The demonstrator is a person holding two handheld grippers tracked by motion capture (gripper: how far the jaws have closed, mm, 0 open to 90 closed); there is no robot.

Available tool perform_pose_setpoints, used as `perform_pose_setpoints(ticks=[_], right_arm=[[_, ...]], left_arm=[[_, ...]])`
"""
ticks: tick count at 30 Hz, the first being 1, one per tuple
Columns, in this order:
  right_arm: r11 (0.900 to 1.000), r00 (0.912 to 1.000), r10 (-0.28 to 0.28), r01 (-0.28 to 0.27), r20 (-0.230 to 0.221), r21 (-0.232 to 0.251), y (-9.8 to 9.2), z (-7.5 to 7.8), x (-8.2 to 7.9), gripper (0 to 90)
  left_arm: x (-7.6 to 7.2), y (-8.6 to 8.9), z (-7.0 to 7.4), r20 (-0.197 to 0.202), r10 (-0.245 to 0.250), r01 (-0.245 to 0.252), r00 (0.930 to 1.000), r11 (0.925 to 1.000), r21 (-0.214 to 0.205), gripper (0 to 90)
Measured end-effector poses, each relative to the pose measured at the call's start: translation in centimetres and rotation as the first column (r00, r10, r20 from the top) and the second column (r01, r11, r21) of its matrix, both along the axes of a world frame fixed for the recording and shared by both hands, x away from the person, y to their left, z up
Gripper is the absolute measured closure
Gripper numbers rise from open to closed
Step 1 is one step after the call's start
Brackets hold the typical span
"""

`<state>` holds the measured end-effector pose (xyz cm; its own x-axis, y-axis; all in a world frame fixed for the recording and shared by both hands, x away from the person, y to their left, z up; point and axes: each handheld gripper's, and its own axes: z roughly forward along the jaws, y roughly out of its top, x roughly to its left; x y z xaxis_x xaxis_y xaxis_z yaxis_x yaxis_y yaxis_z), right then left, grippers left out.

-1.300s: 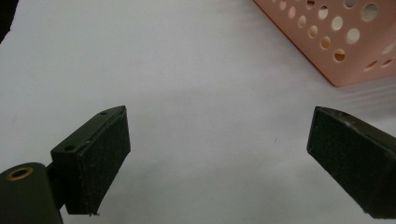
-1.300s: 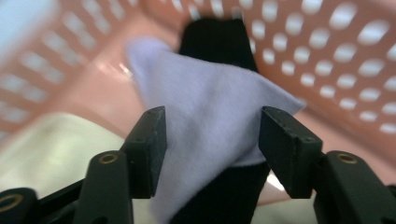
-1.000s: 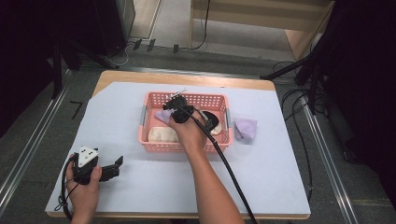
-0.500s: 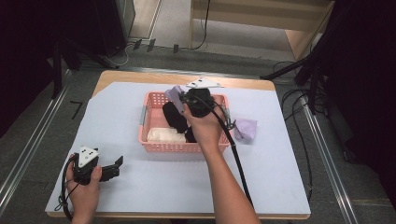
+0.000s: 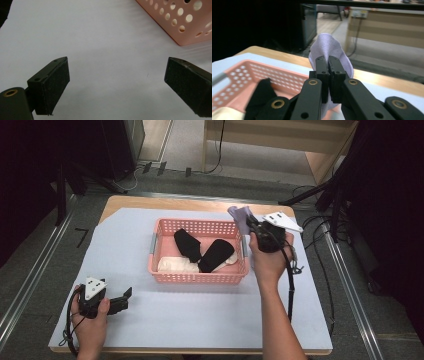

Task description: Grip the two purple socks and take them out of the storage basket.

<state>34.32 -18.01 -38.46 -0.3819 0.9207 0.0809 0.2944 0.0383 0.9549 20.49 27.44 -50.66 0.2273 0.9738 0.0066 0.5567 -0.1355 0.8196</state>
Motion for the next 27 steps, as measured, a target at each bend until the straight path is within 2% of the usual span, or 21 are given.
perform_pose_setpoints(ticks=[4, 7, 10, 11, 12, 14, 16, 18, 19, 20, 22, 23, 24, 25, 27], right_arm=[[0.9988, 0.9987, -0.049, 0.049, -0.014, -0.005, -2.6, -1.4, -0.8, 88.0], [0.9959, 0.9962, -0.085, 0.084, -0.02, -0.032, -4.0, -2.6, -1.4, 88.4], [0.9934, 0.9934, -0.108, 0.106, -0.04, -0.042, -4.8, -3.4, -1.8, 88.3], [0.9929, 0.9918, -0.114, 0.112, -0.058, -0.041, -5.4, -4.3, -2.1, 85.3], [0.9927, 0.9913, -0.118, 0.116, -0.058, -0.031, -5.7, -4.7, -2.4, 75.0], [0.9904, 0.9902, -0.138, 0.137, -0.024, -0.018, -6.2, -5.2, -2.8, 46.7], [0.9869, 0.9865, -0.161, 0.161, -0.029, -0.008, -6.8, -5.5, -3.5, 30.4], [0.9895, 0.9883, -0.144, 0.145, -0.049, 0.005, -7.5, -6.0, -4.1, 22.3], [0.9895, 0.9883, -0.144, 0.145, -0.049, 0.005, -7.5, -6.0, -4.1, 22.3], [0.9913, 0.9895, -0.126, 0.128, -0.071, 0.03, -8.4, -6.5, -5.1, 16.9], [0.9922, 0.9903, -0.117, 0.119, -0.076, 0.036, -8.8, -6.8, -5.5, 14.0], [0.9919, 0.9899, -0.112, 0.117, -0.087, 0.049, -9.7, -7.5, -6.4, 12.4], [0.9919, 0.9899, -0.112, 0.117, -0.087, 0.049, -9.7, -7.5, -6.4, 12.4], [0.9918, 0.9888, -0.114, 0.119, -0.096, 0.046, -10.5, -8.3, -7.3, 6.8], [0.9919, 0.9868, -0.115, 0.12, -0.115, 0.042, -11.2, -9.1, -8.1, 1.6]], left_arm=[[0.0, 0.0, 0.0, 0.004, -0.001, 0.001, 1.0, 1.0, 0.002, 6.7], [0.0, 0.0, 0.0, 0.004, 0.0, 0.0, 1.0, 1.0, 0.002, 6.7], [0.0, 0.0, 0.0, 0.004, 0.0, 0.0, 1.0, 1.0, 0.002, 6.7], [0.0, 0.0, 0.0, 0.004, -0.001, 0.001, 1.0, 1.0, 0.003, 6.7], [0.0, 0.0, 0.0, 0.004, -0.001, 0.001, 1.0, 1.0, 0.003, 6.7], [0.0, 0.0, 0.0, 0.006, -0.001, 0.001, 1.0, 1.0, 0.002, 6.7], [-0.1, 0.0, 0.0, 0.008, -0.002, 0.002, 1.0, 1.0, 0.002, 6.7], [-0.1, 0.0, 0.0, 0.009, -0.002, 0.002, 1.0, 1.0, 0.009, 6.7], [-0.1, 0.0, 0.0, 0.009, -0.002, 0.002, 1.0, 1.0, 0.009, 6.7], [-0.1, 0.0, 0.0, 0.008, -0.002, 0.002, 1.0, 1.0, 0.009, 6.7], [-0.1, 0.0, 0.0, 0.009, -0.001, 0.001, 1.0, 1.0, 0.009, 6.7], [-0.1, 0.0, 0.0, 0.008, 0.0, 0.0, 1.0, 1.0, 0.009, 6.7], [-0.1, -0.1, 0.0, 0.004, -0.001, 0.001, 1.0, 1.0, 0.01, 6.7], [-0.1, -0.1, 0.0, 0.013, 0.001, -0.001, 0.9999, 1.0, 0.008, 6.7], [-0.1, -0.1, 0.0, 0.013, 0.0, 0.0, 0.9999, 0.9999, 0.01, 6.7]])
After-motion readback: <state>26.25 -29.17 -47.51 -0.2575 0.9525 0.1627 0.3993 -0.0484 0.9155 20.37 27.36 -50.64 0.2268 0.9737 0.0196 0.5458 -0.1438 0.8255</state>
